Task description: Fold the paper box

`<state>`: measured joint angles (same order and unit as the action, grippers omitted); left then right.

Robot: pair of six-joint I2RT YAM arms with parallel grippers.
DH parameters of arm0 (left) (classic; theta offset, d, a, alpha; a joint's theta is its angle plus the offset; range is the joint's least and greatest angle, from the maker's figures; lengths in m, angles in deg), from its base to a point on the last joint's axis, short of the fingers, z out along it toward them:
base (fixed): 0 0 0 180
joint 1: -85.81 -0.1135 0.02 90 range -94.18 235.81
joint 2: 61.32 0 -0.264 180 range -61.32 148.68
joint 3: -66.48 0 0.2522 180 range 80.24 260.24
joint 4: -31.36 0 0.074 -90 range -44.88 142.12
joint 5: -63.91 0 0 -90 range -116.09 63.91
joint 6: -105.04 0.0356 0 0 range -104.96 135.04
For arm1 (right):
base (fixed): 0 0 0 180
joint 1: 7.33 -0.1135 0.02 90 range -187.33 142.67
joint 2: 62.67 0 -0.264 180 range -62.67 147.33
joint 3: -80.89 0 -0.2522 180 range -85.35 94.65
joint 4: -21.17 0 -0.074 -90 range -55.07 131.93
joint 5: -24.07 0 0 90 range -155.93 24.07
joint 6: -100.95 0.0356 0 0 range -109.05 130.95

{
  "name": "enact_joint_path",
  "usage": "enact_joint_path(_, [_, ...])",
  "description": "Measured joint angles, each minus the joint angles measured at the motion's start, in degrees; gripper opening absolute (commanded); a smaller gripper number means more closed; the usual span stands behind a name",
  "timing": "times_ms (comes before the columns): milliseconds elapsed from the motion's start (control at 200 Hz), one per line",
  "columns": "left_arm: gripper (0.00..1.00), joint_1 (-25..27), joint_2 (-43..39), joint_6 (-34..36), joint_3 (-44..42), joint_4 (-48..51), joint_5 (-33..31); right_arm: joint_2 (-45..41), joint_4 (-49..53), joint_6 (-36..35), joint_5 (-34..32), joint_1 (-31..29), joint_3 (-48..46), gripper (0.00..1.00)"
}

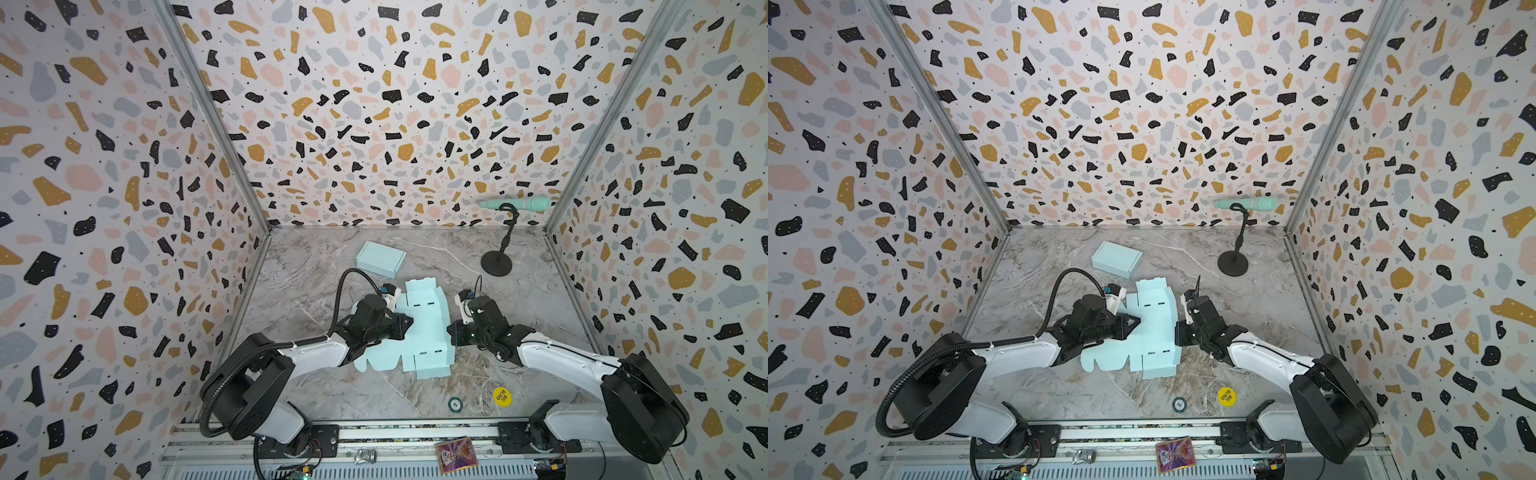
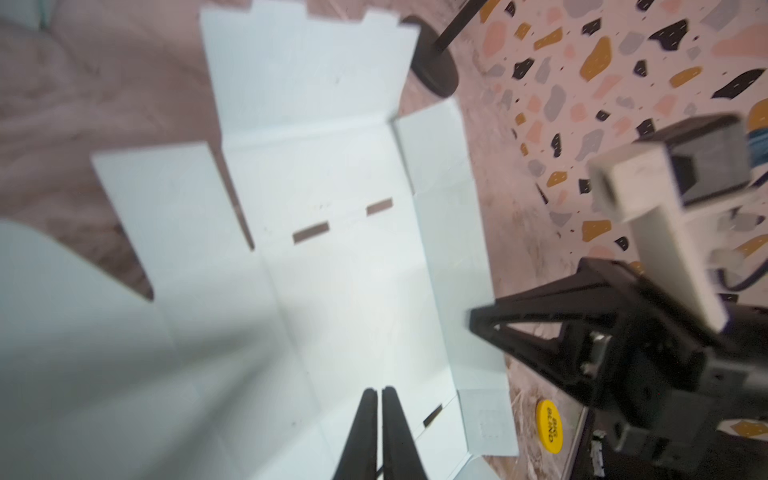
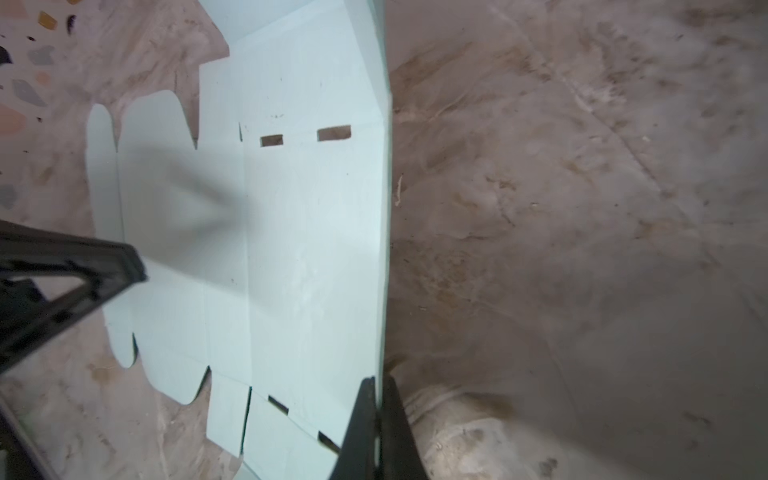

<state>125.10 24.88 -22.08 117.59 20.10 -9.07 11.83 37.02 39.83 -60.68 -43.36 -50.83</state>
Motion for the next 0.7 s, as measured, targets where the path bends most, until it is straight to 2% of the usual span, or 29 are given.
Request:
enact_joint_path(395, [0.0, 0.0, 15.5, -3.0, 16.6, -2.2, -0.9, 3.0, 9.0, -4.6, -10.0, -4.5, 3.3, 0.0])
enact_joint_path(701, [0.0, 0.0, 23.3, -4.1, 23.3, -2.3, -1.0, 3.1, 10.2, -6.3, -14.3, -6.8, 4.4, 0.0])
